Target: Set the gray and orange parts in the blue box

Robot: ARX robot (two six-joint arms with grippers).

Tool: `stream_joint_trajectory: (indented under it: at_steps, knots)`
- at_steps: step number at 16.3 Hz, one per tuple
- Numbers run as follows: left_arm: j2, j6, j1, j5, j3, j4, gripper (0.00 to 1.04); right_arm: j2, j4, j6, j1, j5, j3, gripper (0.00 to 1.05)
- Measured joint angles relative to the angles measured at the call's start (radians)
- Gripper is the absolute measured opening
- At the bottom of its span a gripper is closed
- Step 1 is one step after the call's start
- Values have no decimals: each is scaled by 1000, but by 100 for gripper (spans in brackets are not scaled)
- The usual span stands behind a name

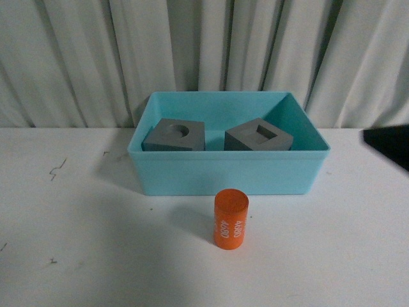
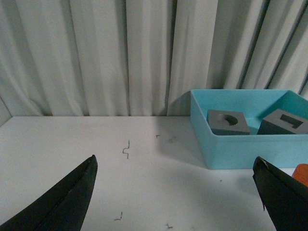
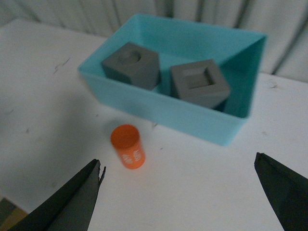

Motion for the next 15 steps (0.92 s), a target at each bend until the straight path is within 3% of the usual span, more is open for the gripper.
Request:
stream_joint_trajectory:
  at_steps: [3, 7, 15]
  knots:
    - [0, 0, 0, 0, 0, 0, 98, 268, 113, -129, 172, 72, 114, 98]
    - [0, 0, 0, 0, 0, 0, 98, 527, 150, -107, 184, 163, 219, 98]
    - [0, 0, 0, 0, 0, 0, 98, 732, 157, -53, 270, 214, 350, 98]
